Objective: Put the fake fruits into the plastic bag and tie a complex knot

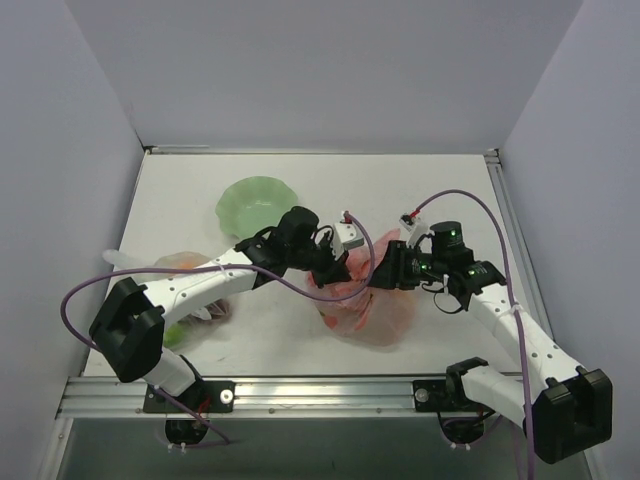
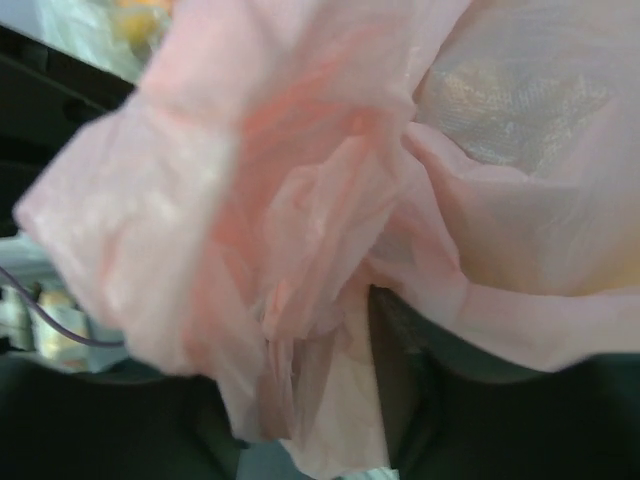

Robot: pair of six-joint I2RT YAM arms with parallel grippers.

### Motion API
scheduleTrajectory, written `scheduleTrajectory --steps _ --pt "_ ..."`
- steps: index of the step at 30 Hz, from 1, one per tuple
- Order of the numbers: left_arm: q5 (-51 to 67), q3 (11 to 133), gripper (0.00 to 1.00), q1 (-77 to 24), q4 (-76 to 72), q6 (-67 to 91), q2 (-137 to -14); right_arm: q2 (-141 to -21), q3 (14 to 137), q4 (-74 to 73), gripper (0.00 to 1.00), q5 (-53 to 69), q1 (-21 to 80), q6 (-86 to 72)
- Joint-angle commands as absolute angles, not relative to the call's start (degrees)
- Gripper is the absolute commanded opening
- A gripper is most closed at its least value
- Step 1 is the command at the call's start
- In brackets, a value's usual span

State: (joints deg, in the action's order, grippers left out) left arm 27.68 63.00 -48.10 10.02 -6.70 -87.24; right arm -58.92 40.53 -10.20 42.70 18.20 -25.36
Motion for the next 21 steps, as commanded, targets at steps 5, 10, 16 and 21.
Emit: scheduleTrajectory --steps 5,10,16,21 --pt "35.3 66.1 0.0 -47.7 14.2 -7.7 -87.6 -61.3 43.3 -8.5 0.1 40.9 21.8 -16.7" --pt "44.7 67.1 0.0 -48.0 22.0 -12.7 -89.1 -61.1 41.9 -5.5 0.0 44.4 22.8 -18.6" --pt "25.8 65.0 0.0 -49.0 12.8 -3.3 -92.5 -60.3 39.6 1.8 0.0 54.6 22.4 -25.3" --pt "22.6 65.5 0.0 -45.2 4.9 4.4 -93.3 -59.3 39.9 -2.5 0.0 58.8 22.1 -23.1"
